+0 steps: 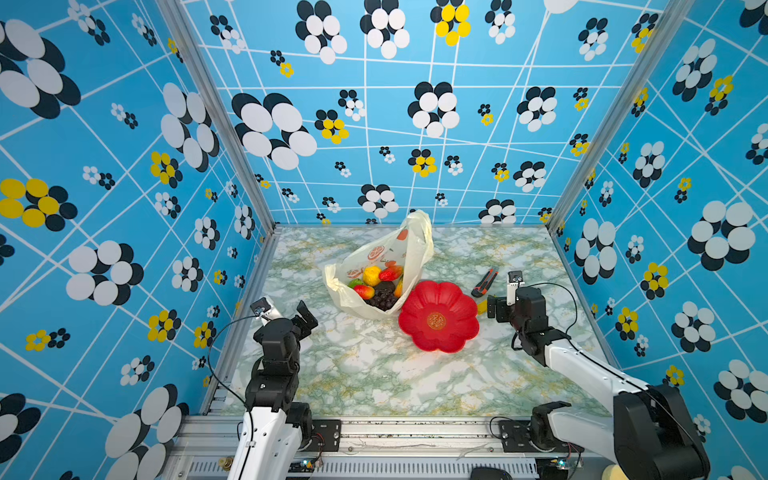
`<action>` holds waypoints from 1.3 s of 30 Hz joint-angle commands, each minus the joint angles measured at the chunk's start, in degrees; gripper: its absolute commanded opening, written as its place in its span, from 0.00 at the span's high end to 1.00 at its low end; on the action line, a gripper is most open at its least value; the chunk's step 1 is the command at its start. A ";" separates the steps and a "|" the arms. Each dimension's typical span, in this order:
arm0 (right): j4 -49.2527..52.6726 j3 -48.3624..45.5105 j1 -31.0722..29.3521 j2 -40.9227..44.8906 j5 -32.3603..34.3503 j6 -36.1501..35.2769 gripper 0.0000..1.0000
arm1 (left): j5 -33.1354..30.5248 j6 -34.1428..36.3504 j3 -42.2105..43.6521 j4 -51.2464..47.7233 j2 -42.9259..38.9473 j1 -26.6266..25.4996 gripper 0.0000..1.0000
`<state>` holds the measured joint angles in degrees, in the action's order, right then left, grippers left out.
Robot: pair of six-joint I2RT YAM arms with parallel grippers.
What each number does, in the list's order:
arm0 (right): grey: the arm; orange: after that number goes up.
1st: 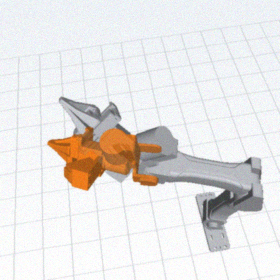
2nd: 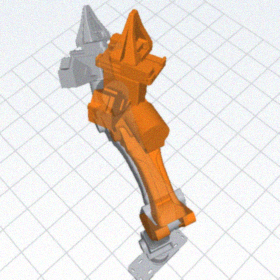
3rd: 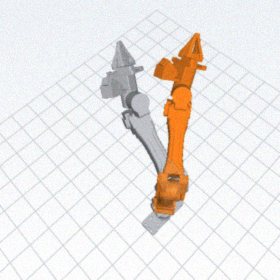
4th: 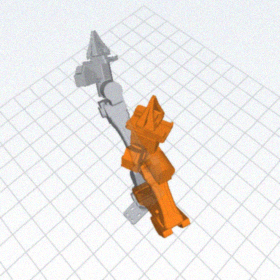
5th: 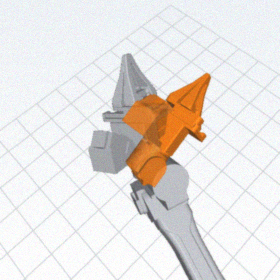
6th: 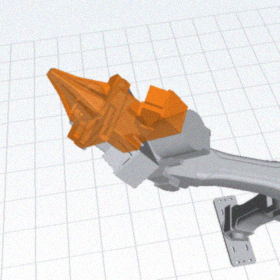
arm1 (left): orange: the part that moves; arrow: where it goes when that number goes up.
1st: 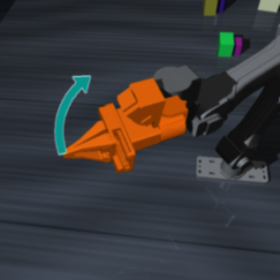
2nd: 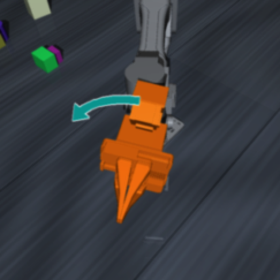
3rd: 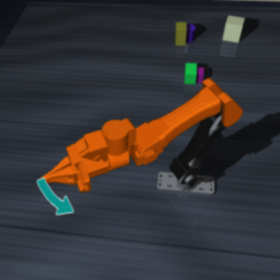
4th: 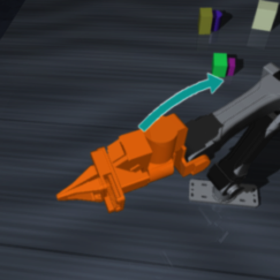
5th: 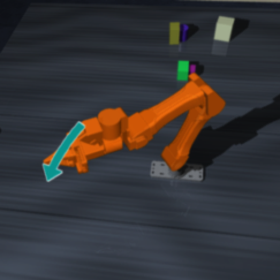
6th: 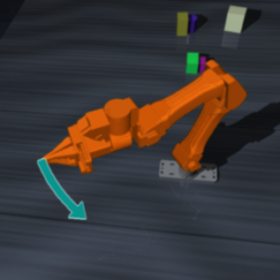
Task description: Place the fruits into the plastic bag
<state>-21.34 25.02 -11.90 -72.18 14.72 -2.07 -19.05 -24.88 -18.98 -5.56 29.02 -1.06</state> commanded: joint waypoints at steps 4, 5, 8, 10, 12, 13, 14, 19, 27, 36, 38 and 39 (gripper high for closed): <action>-22.29 -0.81 0.97 -10.51 1.52 -4.96 0.01 | -1.07 8.25 5.15 19.58 7.37 1.03 0.02; -24.23 -1.19 1.07 -11.76 2.05 -4.75 0.01 | -1.08 9.88 4.81 20.51 9.20 1.06 0.02; -24.53 -1.40 2.36 -11.98 2.23 -2.99 0.01 | -0.82 12.23 4.37 23.97 14.23 1.06 0.02; -26.78 -2.53 4.28 -12.14 0.73 -0.96 0.01 | -0.13 12.58 5.06 28.88 18.07 1.06 0.01; -33.15 -5.54 7.75 -13.79 -1.96 1.32 0.01 | 0.45 13.11 5.14 32.73 23.22 1.06 0.02; -38.04 -7.05 8.39 -15.70 -2.60 1.85 0.01 | 0.58 13.18 5.10 34.75 25.90 0.99 0.02; -44.31 -8.50 8.47 -18.20 -2.57 1.82 0.01 | 0.61 13.29 5.07 37.12 29.47 0.99 0.02; -38.32 -5.84 8.45 -17.68 -3.10 1.19 0.01 | 0.00 14.55 3.05 46.54 40.99 0.42 0.01; -32.73 -3.49 9.62 -17.11 -3.45 3.11 0.01 | 3.69 21.22 -1.16 56.92 54.48 -1.57 0.00; -32.56 -3.42 9.63 -17.10 -3.39 3.10 0.01 | 10.67 22.24 -3.75 53.54 57.41 -0.87 0.01; -32.62 -3.45 9.62 -17.07 -3.38 3.10 0.01 | 11.40 22.62 -0.70 63.77 60.23 -0.18 0.01; -32.69 -3.46 9.62 -17.11 -3.41 3.07 0.01 | 11.98 21.53 -0.88 60.17 58.71 0.11 0.01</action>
<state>-54.46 21.06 -2.57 -89.21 11.68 0.27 -10.52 -3.38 -21.74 50.98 87.37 -1.96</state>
